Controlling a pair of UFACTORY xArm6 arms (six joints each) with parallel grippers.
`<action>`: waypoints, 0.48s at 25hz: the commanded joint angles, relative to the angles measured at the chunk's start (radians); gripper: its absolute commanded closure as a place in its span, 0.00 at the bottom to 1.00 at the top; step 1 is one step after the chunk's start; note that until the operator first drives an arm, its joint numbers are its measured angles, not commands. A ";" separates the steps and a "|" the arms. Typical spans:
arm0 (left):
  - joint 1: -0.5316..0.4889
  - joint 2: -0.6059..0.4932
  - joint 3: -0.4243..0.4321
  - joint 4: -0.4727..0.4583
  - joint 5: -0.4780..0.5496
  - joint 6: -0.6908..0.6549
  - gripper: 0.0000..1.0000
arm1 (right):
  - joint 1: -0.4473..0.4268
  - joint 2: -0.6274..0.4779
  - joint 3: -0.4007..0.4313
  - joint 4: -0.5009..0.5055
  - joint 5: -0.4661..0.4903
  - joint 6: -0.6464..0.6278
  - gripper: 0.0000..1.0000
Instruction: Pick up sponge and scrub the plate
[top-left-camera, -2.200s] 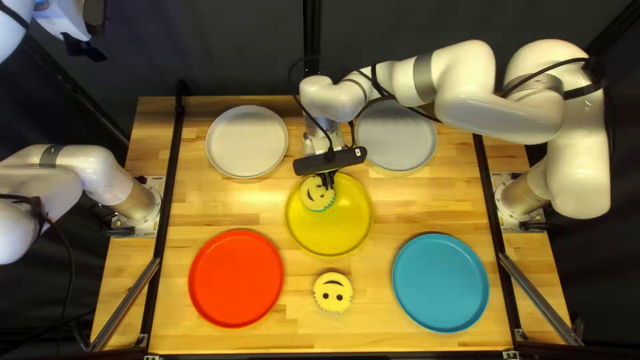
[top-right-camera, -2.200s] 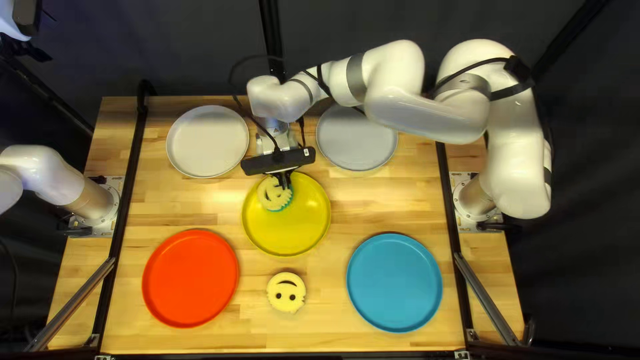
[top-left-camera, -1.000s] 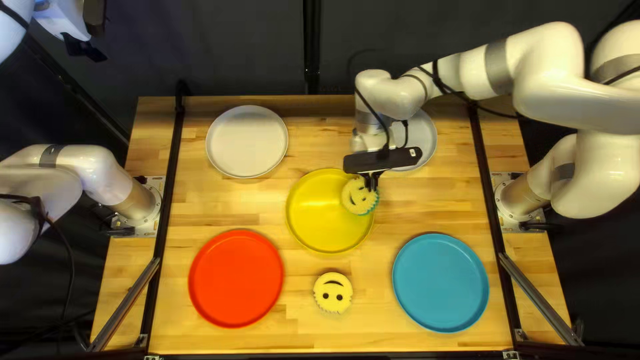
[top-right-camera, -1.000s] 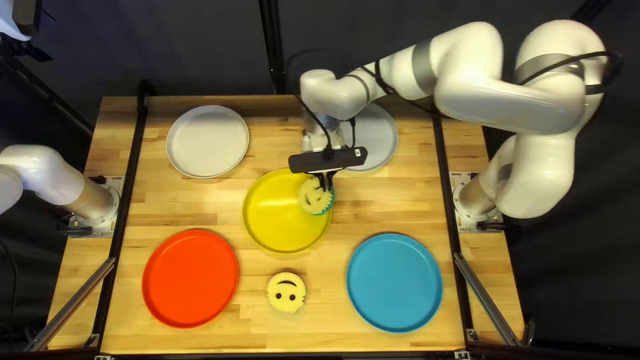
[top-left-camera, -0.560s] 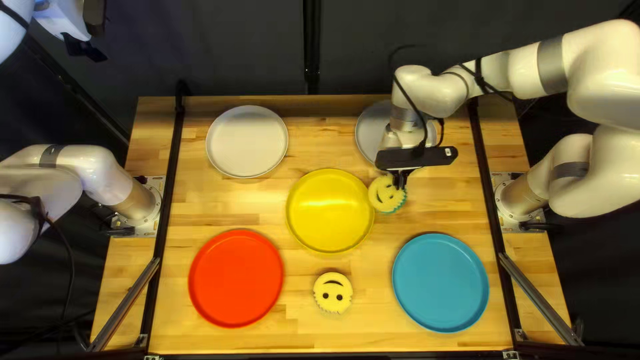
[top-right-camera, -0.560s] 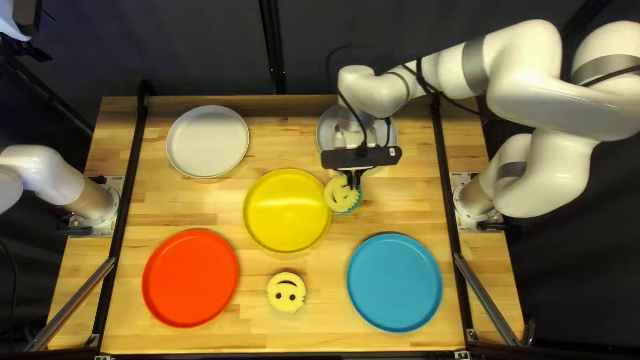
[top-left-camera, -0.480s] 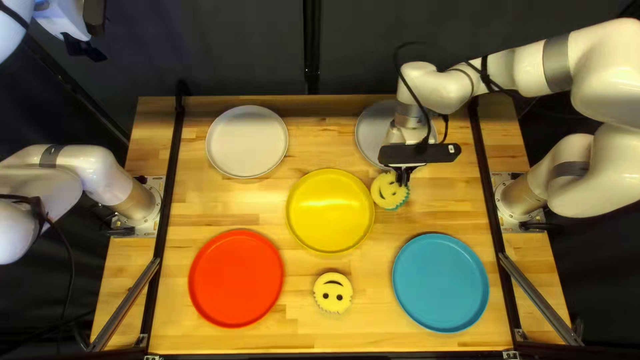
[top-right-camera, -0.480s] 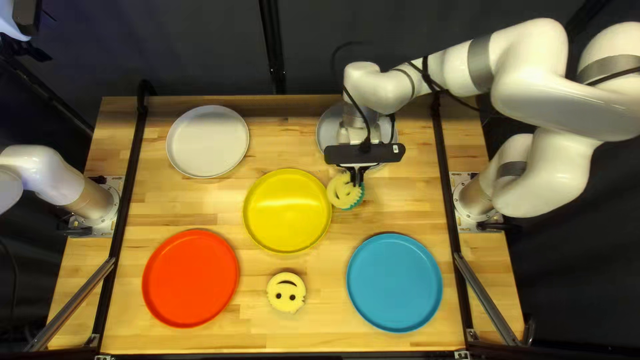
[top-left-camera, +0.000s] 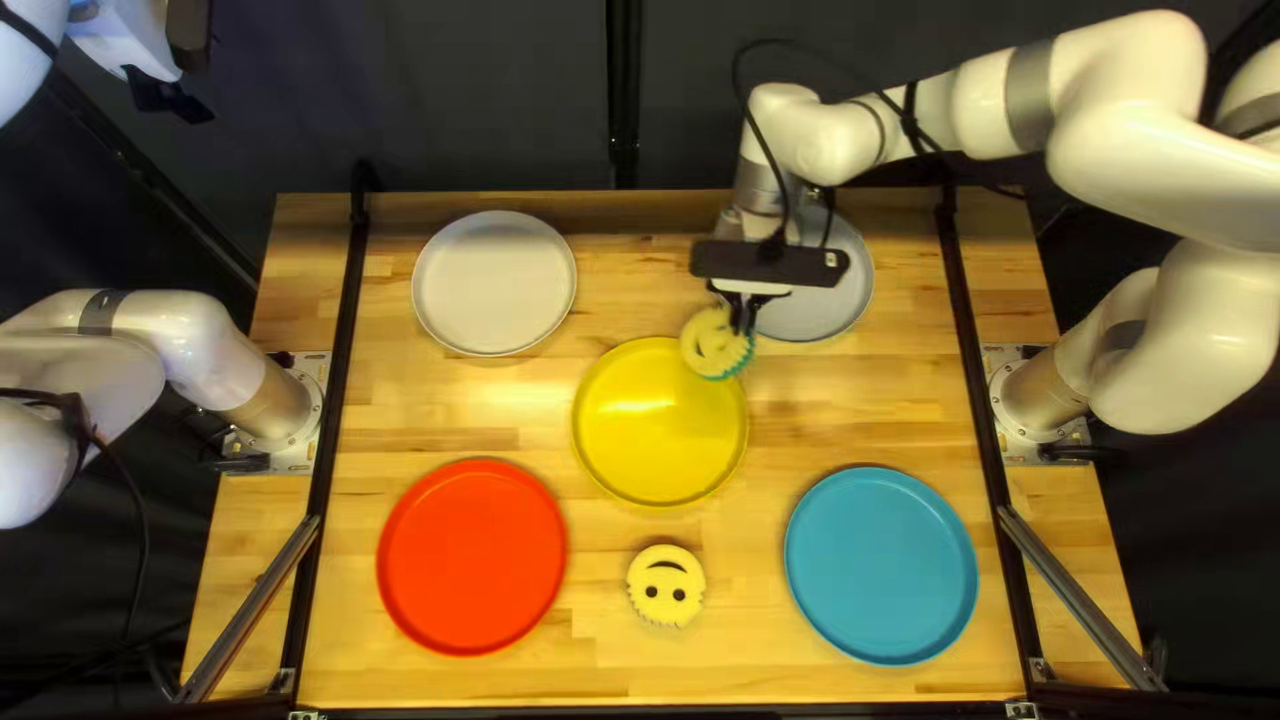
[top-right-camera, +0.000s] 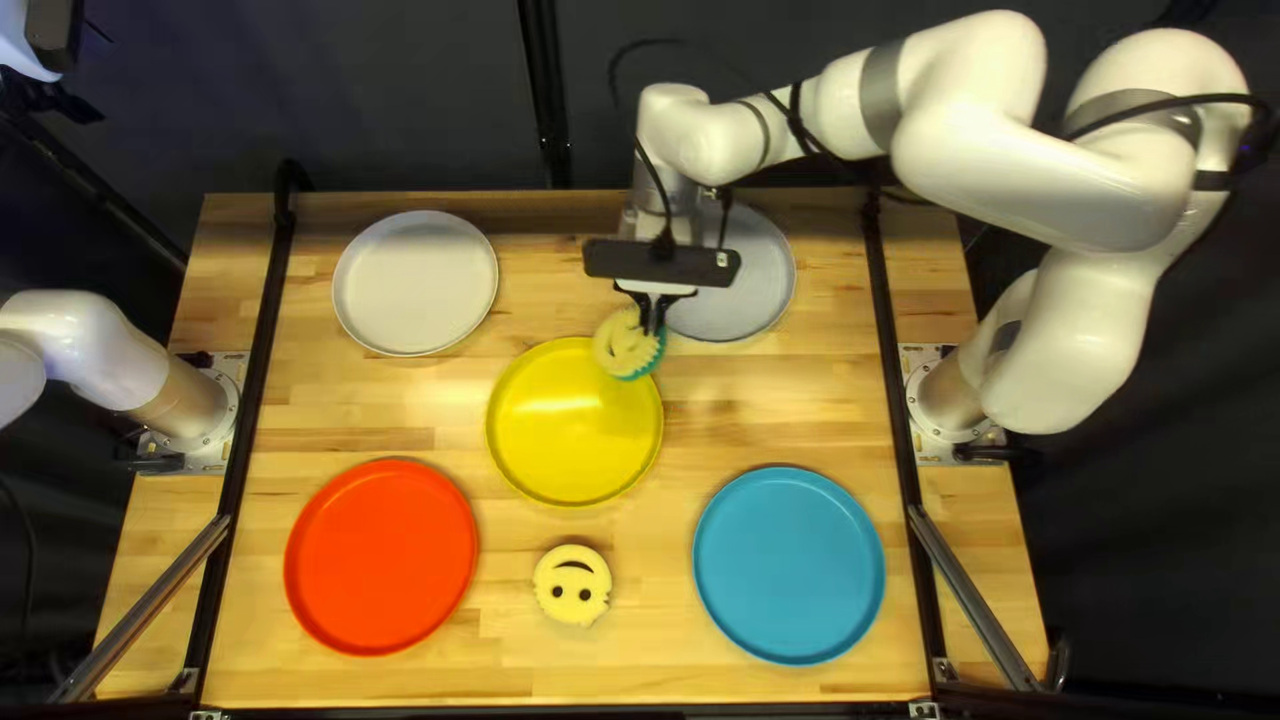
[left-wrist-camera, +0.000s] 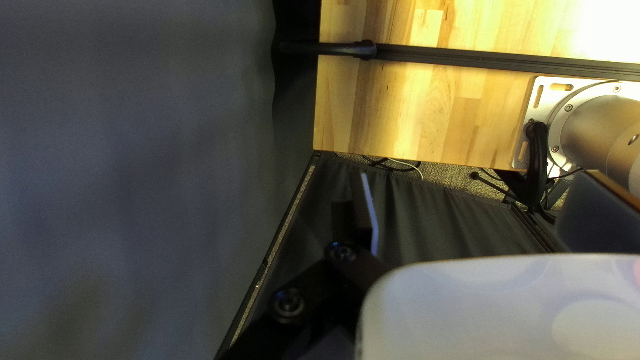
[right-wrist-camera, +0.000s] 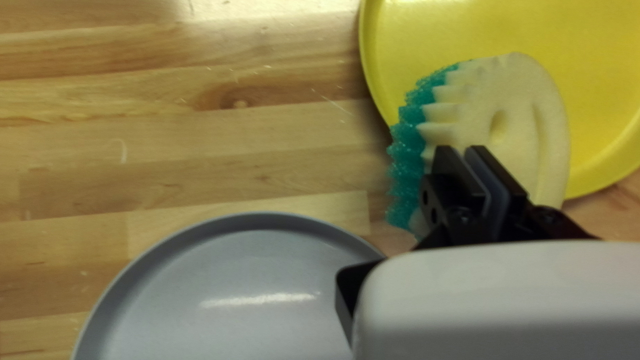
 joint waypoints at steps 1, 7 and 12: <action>0.000 0.000 0.000 0.000 0.000 0.000 0.00 | -0.041 0.147 -0.204 -0.041 0.048 0.069 1.00; 0.000 0.000 0.000 0.000 0.000 0.000 0.00 | -0.061 0.203 -0.290 -0.093 0.042 0.157 1.00; 0.000 0.000 0.000 0.000 0.000 0.000 0.00 | -0.053 0.188 -0.263 -0.123 -0.013 0.221 1.00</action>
